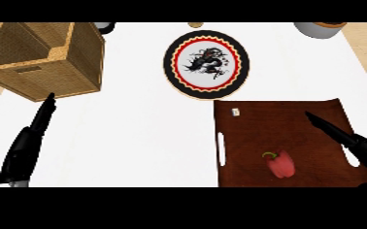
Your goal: Pick the bell pepper from the tray and place it in the plate
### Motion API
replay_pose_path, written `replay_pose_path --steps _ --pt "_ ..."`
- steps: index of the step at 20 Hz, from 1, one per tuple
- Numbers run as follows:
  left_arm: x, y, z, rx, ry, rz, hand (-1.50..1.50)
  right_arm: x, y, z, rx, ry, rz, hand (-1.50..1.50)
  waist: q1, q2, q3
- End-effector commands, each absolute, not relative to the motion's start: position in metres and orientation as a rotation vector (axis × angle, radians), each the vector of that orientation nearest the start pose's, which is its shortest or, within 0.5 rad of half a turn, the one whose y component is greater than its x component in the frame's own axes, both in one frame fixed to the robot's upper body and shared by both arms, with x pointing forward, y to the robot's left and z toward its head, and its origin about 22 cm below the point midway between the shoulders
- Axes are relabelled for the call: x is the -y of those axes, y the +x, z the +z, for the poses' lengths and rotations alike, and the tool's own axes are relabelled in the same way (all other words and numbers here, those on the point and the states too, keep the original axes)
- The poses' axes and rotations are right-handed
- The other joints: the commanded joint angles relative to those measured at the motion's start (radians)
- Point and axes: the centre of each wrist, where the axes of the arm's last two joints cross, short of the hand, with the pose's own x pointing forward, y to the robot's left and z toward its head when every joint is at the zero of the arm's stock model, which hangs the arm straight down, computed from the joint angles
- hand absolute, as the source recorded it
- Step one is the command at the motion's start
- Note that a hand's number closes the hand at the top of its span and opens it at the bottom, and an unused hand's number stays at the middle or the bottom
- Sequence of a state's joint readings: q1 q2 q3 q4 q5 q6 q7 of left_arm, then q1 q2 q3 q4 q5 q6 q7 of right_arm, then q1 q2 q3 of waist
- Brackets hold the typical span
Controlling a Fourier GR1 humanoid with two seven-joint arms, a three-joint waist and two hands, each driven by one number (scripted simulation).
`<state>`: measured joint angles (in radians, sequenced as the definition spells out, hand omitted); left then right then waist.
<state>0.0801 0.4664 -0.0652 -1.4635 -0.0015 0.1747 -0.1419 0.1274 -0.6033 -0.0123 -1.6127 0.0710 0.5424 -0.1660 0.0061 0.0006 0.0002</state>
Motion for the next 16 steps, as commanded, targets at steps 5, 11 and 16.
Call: replay_pose_path --steps 5,11,16 --pt "-0.335 0.214 0.008 1.512 0.456 -0.289 0.0 0.347 0.241 0.011 1.327 0.025 0.959 -1.5 0.002 0.0 0.0" --pt "-0.334 0.212 -0.011 1.516 0.47 -0.292 0.0 0.331 0.237 0.028 1.3 0.059 1.022 -1.5 -0.006 -0.001 0.0" --pt "-0.332 0.211 0.005 1.52 0.463 -0.29 0.0 0.31 0.234 -0.01 1.252 0.04 1.05 -1.5 -0.002 -0.001 0.0"
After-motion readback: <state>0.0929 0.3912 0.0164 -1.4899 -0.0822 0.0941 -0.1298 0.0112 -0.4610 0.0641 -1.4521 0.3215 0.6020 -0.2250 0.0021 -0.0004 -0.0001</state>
